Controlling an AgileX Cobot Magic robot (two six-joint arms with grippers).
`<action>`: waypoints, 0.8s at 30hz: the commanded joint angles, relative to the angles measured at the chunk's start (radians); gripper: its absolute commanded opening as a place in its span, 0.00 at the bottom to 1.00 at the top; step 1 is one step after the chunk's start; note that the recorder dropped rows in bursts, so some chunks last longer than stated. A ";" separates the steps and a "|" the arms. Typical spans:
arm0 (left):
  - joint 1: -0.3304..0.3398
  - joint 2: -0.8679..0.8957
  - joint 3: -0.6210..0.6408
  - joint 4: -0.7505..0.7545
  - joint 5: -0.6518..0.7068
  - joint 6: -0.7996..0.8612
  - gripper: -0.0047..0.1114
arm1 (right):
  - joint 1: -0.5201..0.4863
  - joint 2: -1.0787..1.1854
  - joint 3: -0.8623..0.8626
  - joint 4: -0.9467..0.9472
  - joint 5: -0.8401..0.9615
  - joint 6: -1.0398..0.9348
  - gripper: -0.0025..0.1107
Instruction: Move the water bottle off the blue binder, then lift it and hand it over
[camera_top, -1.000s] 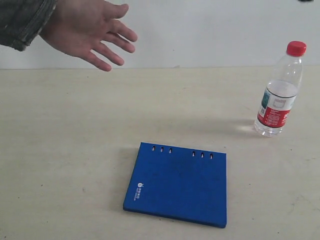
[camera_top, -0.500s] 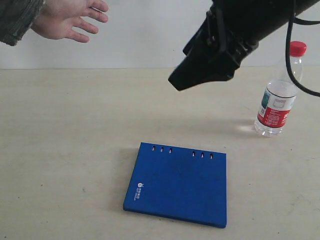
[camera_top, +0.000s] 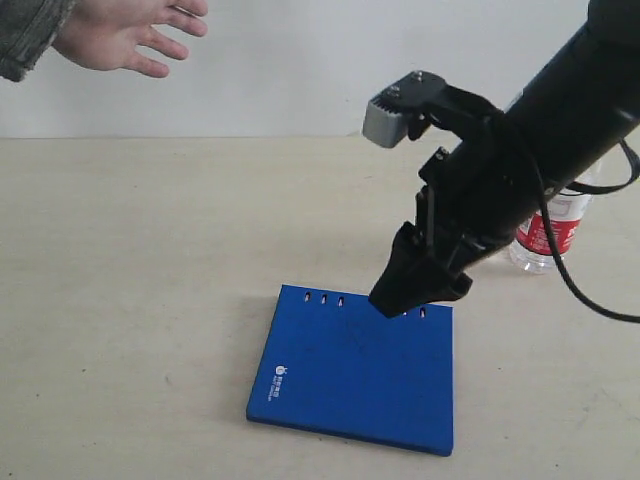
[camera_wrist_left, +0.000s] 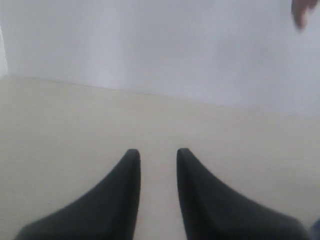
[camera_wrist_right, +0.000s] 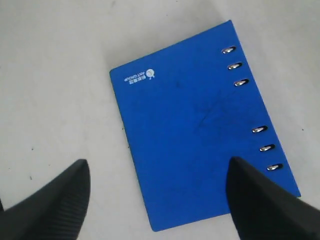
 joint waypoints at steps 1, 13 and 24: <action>-0.004 0.004 -0.004 -0.338 -0.009 -0.152 0.26 | 0.000 -0.001 0.073 0.005 -0.127 -0.002 0.62; -0.004 0.004 -0.004 -0.482 0.148 -0.125 0.26 | 0.000 -0.001 0.213 -0.005 -0.390 0.125 0.62; -0.004 0.004 -0.004 -0.566 0.144 -0.125 0.26 | 0.000 -0.001 0.232 -0.024 -0.401 0.132 0.62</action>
